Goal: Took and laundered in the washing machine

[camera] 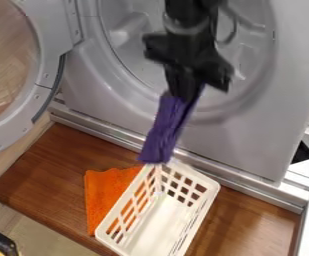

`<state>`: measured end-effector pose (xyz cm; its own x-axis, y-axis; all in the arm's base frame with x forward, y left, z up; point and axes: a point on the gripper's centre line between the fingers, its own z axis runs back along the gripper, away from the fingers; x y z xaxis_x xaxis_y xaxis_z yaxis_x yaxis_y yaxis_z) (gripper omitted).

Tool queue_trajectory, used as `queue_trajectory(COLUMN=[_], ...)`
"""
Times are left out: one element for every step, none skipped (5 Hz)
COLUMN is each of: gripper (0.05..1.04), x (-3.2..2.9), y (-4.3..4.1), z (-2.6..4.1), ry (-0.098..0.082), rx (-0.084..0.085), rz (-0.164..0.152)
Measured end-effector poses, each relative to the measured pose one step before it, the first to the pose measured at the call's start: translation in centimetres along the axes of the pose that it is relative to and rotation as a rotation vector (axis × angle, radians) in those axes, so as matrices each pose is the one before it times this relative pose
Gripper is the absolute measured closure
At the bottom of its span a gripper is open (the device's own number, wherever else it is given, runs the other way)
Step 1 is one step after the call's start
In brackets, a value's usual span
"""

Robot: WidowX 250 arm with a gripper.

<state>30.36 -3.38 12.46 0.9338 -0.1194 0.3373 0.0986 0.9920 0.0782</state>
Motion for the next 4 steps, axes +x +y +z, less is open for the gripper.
queue_trajectory(gripper=[1.025,1.025,1.025,1.025], x=[2.469,1.847,0.784,1.79], y=[0.705,0.164,0.49,1.213], z=[-0.168,-1.223,-1.6,-1.902], ry=[-0.0741,-0.0409,0.0162,-0.0262], rx=[-0.0257,-0.0042,0.0161,0.0131], rz=[-0.0188,-0.0215,-0.0224,-0.0181])
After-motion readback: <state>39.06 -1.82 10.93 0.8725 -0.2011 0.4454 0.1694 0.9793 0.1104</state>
